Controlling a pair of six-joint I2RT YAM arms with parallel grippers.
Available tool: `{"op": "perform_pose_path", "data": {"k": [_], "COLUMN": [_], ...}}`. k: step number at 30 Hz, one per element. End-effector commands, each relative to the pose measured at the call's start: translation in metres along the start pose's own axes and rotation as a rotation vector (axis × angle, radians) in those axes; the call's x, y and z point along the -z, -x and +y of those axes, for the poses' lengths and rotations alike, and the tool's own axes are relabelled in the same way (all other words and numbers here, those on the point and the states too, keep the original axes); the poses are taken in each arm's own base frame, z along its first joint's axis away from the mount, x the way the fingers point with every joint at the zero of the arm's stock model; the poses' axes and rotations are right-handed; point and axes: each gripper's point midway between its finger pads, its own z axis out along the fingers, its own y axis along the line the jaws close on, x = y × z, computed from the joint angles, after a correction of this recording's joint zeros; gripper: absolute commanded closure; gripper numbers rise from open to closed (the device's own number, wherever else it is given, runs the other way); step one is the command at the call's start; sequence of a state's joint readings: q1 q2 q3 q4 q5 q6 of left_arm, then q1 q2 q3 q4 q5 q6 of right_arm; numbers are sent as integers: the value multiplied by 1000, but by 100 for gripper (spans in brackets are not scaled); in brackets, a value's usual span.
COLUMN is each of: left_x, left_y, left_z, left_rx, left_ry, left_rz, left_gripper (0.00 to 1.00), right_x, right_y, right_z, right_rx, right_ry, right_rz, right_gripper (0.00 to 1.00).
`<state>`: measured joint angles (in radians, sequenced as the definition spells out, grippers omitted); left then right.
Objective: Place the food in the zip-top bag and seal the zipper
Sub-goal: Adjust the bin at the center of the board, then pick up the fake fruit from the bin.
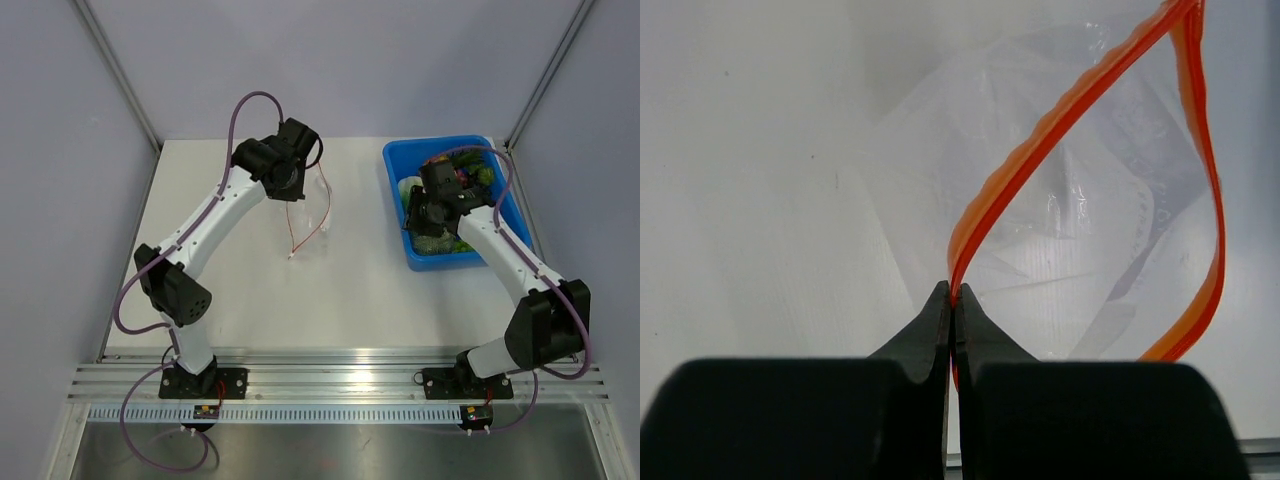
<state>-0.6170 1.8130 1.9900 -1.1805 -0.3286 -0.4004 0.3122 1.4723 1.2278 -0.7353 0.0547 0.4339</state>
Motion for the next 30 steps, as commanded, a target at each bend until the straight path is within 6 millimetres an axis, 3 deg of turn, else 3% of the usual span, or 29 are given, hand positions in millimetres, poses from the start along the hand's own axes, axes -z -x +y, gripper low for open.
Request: {"op": "perform_pose_path", "data": {"k": [1, 5, 8, 14, 20, 24, 30], "left_x": [21, 34, 47, 68, 67, 45, 11], "left_y": [27, 32, 38, 52, 57, 56, 57], "left_z": [6, 22, 38, 70, 86, 72, 26], "left_rx": [31, -17, -25, 0, -6, 6, 26], "left_ry": [2, 54, 121, 249, 370, 355, 224], "left_rz": [-104, -125, -154, -217, -228, -204, -180], "left_gripper": [100, 100, 100, 100, 100, 100, 100], "right_x": [58, 81, 80, 44, 11, -6, -28], "right_y": [64, 106, 132, 153, 155, 159, 166], "right_z": [3, -24, -47, -77, -81, -81, -74], "right_rx": [-27, -56, -137, -254, -251, -256, -273], "right_ry": [-10, -96, -87, -95, -107, -110, -81], "right_rz": [-253, -401, -445, -412, -353, -333, -306], "right_gripper": [46, 45, 45, 45, 45, 45, 45]}}
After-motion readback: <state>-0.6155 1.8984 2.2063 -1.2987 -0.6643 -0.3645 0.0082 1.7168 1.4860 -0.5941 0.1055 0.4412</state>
